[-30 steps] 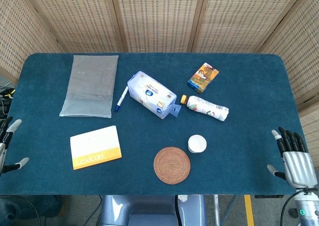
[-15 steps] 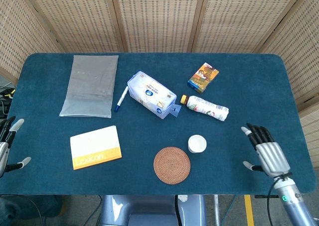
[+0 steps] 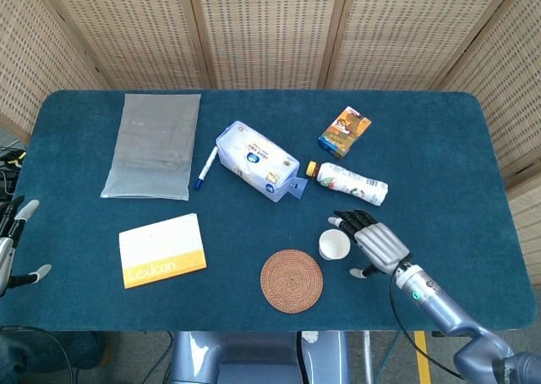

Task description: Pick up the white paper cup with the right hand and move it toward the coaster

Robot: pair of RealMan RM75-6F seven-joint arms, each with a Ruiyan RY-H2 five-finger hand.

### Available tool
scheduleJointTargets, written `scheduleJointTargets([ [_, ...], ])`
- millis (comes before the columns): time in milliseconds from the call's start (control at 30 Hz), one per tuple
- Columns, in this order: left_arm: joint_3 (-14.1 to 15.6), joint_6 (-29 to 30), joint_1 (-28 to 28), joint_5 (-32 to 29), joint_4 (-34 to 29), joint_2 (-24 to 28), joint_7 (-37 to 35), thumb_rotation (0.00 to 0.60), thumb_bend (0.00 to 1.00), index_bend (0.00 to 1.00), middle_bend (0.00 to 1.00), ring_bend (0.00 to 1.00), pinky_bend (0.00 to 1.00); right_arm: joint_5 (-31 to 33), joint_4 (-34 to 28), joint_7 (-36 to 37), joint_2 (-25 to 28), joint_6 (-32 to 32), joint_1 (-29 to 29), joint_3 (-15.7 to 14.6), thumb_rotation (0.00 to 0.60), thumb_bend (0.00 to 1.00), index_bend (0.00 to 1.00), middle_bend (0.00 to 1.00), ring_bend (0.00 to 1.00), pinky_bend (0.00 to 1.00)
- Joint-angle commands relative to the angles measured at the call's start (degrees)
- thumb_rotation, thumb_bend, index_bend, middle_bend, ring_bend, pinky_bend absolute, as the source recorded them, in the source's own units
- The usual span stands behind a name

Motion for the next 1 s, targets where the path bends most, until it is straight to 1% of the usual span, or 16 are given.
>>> scheduleJointTargets([
  [33, -0.1, -0.2, -0.1, -0.3, 0.1, 0.0, -0.3, 0.600, 0.00, 0.00, 0.00, 0.00, 0.00, 3.0, 0.7, -2.5, -2.1, -3.0, 2.1, 0.9, 0.600, 0.00, 0.08, 0.07, 0.02, 0.00],
  [133, -0.3, -0.4, -0.3, -0.4, 0.4, 0.1, -1.0, 0.600, 0.00, 0.00, 0.00, 0.00, 0.00, 4.8, 1.4, -4.0, -3.8, -3.9, 3.1, 1.2, 0.600, 0.00, 0.11, 0.14, 0.05, 0.01],
  [167, -0.3, -0.5, -0.3, -0.5, 0.5, 0.1, -1.1, 0.600, 0.00, 0.00, 0.00, 0.00, 0.00, 5.4, 1.7, -4.7, -4.3, -4.3, 3.5, 1.2, 0.600, 0.00, 0.13, 0.15, 0.07, 0.02],
  [200, -0.3, -0.5, -0.3, -0.6, 0.6, 0.1, -1.3, 0.600, 0.00, 0.00, 0.00, 0.00, 0.00, 6.0, 2.0, -5.5, -4.7, -4.7, 3.8, 1.3, 0.600, 0.00, 0.15, 0.18, 0.09, 0.06],
  [267, -0.3, -0.8, -0.3, -0.8, 0.7, 0.2, -1.7, 0.600, 0.00, 0.00, 0.00, 0.00, 0.00, 7.5, 2.8, -7.8, -5.5, -5.1, 4.5, 1.3, 0.600, 0.00, 0.20, 0.24, 0.16, 0.18],
  [333, -0.4, -0.9, -0.4, -1.0, 0.8, 0.3, -2.0, 0.600, 0.00, 0.00, 0.00, 0.00, 0.00, 8.8, 3.1, -9.3, -6.4, -4.8, 4.7, 1.5, 0.600, 0.01, 0.29, 0.34, 0.30, 0.38],
  [400, -0.4, -1.0, -0.5, -1.0, 0.9, 0.4, -2.2, 0.600, 0.00, 0.00, 0.00, 0.00, 0.00, 9.6, 3.3, -10.1, -7.1, -3.9, 4.7, 1.8, 0.600, 0.06, 0.37, 0.42, 0.41, 0.52],
  [433, -0.4, -1.1, -0.5, -1.0, 0.9, 0.4, -2.3, 0.600, 0.00, 0.00, 0.00, 0.00, 0.00, 9.8, 3.4, -10.6, -7.3, -3.4, 4.7, 1.8, 0.600, 0.09, 0.40, 0.45, 0.45, 0.58],
  [500, -0.4, -1.2, -0.5, -1.1, 0.9, 0.5, -2.4, 0.600, 0.00, 0.00, 0.00, 0.00, 0.00, 9.7, 3.4, -11.5, -7.7, -2.6, 4.8, 1.7, 0.600, 0.12, 0.42, 0.47, 0.48, 0.64],
  [600, -0.4, -1.3, -0.6, -1.1, 0.9, 0.6, -2.6, 0.600, 0.00, 0.00, 0.00, 0.00, 0.00, 9.8, 2.0, -11.4, -7.1, -2.6, 5.1, 1.5, 0.600, 0.15, 0.43, 0.49, 0.50, 0.67],
  [700, -0.3, -1.3, -0.6, -1.1, 0.9, 0.6, -2.7, 0.600, 0.00, 0.00, 0.00, 0.00, 0.00, 8.5, 0.6, -10.8, -6.2, -2.2, 5.5, 1.4, 0.600, 0.16, 0.43, 0.50, 0.51, 0.68],
  [900, -0.2, -1.3, -0.6, -0.8, 0.8, 0.6, -2.6, 0.600, 0.00, 0.00, 0.00, 0.00, 0.00, 2.3, -3.6, -6.9, -3.6, -1.4, 7.3, 0.7, 0.600, 0.16, 0.44, 0.51, 0.50, 0.68],
  [1000, -0.1, -1.5, -0.7, -0.9, 0.7, 0.6, -2.3, 0.600, 0.00, 0.00, 0.00, 0.00, 0.00, -0.5, -5.6, -4.4, -2.5, -1.3, 8.8, 0.8, 0.600, 0.16, 0.44, 0.51, 0.50, 0.68],
])
